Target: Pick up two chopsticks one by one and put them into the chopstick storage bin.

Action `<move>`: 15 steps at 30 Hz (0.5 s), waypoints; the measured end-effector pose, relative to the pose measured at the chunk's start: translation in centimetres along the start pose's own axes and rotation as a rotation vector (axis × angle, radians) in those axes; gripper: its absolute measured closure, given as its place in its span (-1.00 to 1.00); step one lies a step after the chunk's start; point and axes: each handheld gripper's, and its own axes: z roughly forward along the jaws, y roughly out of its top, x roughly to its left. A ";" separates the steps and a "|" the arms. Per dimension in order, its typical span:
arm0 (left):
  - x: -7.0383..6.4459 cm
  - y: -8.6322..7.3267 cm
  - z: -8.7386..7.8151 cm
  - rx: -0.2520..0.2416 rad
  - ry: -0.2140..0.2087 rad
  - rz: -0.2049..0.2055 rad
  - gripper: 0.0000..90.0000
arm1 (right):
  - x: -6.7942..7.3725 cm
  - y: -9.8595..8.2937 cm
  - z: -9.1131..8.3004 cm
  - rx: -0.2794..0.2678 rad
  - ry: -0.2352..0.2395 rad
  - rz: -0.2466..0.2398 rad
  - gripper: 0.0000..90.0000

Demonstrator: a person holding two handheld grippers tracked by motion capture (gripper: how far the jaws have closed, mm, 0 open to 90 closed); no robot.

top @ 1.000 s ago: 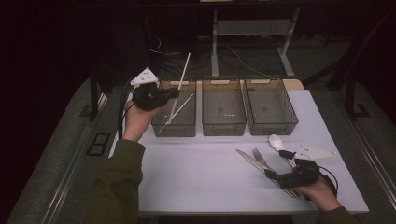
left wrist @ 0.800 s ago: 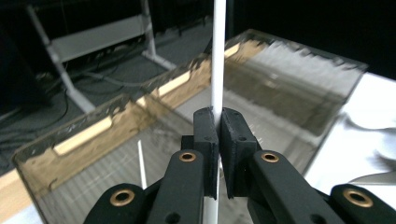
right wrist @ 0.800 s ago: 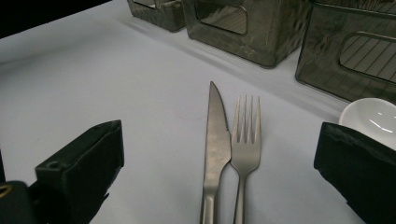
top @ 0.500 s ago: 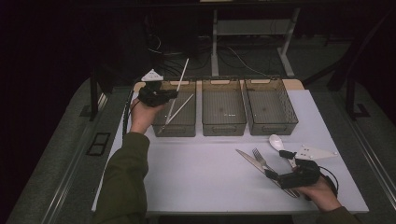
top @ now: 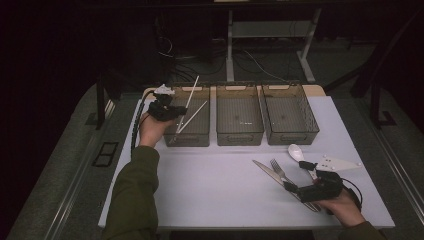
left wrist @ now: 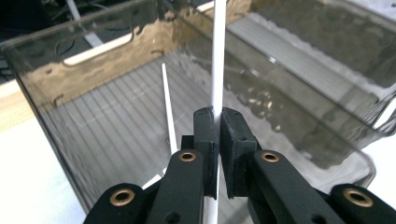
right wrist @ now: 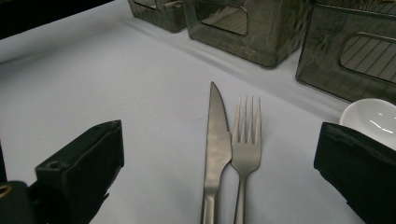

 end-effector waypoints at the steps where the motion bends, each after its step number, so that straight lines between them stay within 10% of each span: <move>1: 0.1 -0.1 0.1 -0.002 -0.001 0.004 0.88 | 0.0 0.0 0.0 0.002 -0.001 -0.002 -0.96; 15: -0.3 -0.4 2.2 0.086 0.059 0.020 0.85 | 0.0 0.0 0.0 0.000 0.000 -0.001 -0.96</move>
